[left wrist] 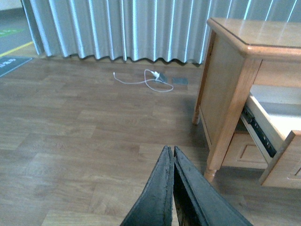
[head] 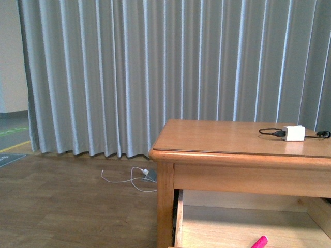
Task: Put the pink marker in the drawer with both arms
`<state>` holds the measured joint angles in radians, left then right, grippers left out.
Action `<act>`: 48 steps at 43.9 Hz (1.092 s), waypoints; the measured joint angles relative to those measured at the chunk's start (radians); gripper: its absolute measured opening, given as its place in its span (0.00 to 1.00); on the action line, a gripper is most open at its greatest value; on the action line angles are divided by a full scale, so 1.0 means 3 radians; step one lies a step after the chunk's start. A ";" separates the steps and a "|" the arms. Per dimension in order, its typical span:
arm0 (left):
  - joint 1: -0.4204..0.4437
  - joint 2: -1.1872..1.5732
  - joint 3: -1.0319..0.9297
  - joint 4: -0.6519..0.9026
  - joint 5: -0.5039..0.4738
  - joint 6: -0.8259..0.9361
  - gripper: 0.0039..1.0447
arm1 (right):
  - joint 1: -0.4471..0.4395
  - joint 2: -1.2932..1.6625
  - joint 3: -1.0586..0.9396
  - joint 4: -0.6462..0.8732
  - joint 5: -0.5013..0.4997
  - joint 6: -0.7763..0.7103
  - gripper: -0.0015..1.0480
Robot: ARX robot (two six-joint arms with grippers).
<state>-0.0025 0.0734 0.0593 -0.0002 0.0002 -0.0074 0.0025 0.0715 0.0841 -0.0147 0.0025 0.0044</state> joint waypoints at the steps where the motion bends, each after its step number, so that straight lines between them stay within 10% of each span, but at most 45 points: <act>1: 0.0001 -0.0036 -0.0001 -0.0005 -0.0001 0.0000 0.04 | 0.0000 0.0000 0.0000 0.0000 0.0000 0.0000 0.92; 26: 0.0001 -0.0230 -0.0118 -0.0006 -0.0001 0.0004 0.05 | 0.0000 0.0000 -0.0004 0.0000 -0.0001 -0.0001 0.92; 37: 0.0001 -0.0230 -0.0118 -0.0006 -0.0001 0.0008 0.42 | 0.0000 0.0000 -0.0003 -0.0001 0.0000 0.0000 0.92; 41: 0.0001 -0.0230 -0.0120 -0.0006 -0.0001 0.0008 0.59 | 0.0156 0.0247 0.0192 -0.0566 0.0463 0.0179 0.92; 48: 0.0001 -0.0230 -0.0118 -0.0006 -0.0001 0.0008 0.91 | 0.0168 0.1091 0.0375 -0.0838 0.0080 0.0352 0.92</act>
<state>-0.0021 0.0044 0.0238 -0.0021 -0.0002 -0.0051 0.0528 0.3988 0.1967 -0.2661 0.0265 0.1101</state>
